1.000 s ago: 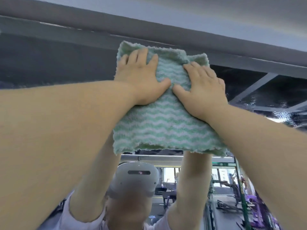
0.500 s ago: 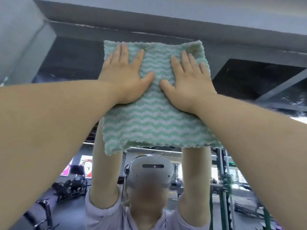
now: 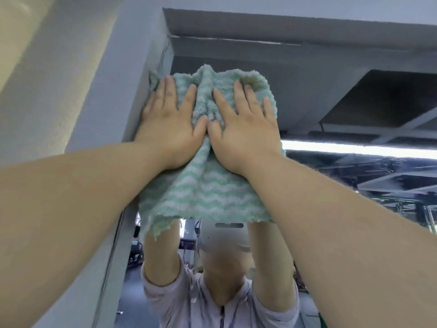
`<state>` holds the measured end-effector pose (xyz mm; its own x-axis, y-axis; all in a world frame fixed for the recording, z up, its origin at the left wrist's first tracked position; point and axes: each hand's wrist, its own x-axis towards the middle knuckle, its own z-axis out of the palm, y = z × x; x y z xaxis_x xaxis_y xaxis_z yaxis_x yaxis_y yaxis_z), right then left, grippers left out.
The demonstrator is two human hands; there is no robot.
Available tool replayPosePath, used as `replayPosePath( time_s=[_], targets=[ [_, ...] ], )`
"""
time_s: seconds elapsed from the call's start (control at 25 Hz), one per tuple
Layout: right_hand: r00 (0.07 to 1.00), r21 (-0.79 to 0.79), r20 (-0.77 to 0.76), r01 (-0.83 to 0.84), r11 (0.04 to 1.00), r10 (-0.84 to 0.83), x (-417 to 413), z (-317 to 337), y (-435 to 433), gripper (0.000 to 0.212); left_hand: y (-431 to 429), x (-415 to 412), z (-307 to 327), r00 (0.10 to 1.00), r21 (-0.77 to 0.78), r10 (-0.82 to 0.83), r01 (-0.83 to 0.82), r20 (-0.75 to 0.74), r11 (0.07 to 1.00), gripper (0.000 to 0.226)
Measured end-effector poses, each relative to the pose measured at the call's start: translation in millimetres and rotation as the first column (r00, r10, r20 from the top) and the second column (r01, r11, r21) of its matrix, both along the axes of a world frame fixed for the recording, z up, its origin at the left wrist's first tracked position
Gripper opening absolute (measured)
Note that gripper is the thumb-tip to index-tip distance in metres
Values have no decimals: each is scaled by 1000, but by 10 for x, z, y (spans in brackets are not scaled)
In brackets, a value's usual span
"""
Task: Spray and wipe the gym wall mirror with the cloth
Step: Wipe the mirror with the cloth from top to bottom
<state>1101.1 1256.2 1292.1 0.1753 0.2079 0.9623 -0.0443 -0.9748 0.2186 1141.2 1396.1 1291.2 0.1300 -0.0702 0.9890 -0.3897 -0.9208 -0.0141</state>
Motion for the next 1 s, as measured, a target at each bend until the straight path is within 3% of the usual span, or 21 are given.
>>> replayPosePath(
  time_s=[0.24,0.48,0.8,1.0],
  targets=[
    [1000,-26,9,30,999,-30,-191,-72,-553,59,-264,-83,-26,1000,-69,-4,3,-19,998,74],
    [994,92,59,86,992,-91,-567,-243,-1791,62,-1473,-418,-41,998,104,-45,39,50,994,78],
    [992,209,93,67,976,-88,-1052,-429,-3422,51,-3135,-887,-102,989,197,-100,78,108,977,76],
    [986,190,73,134,973,-150,-1086,-462,-3579,60,-3280,-934,-119,992,192,-82,62,96,979,80]
  ],
)
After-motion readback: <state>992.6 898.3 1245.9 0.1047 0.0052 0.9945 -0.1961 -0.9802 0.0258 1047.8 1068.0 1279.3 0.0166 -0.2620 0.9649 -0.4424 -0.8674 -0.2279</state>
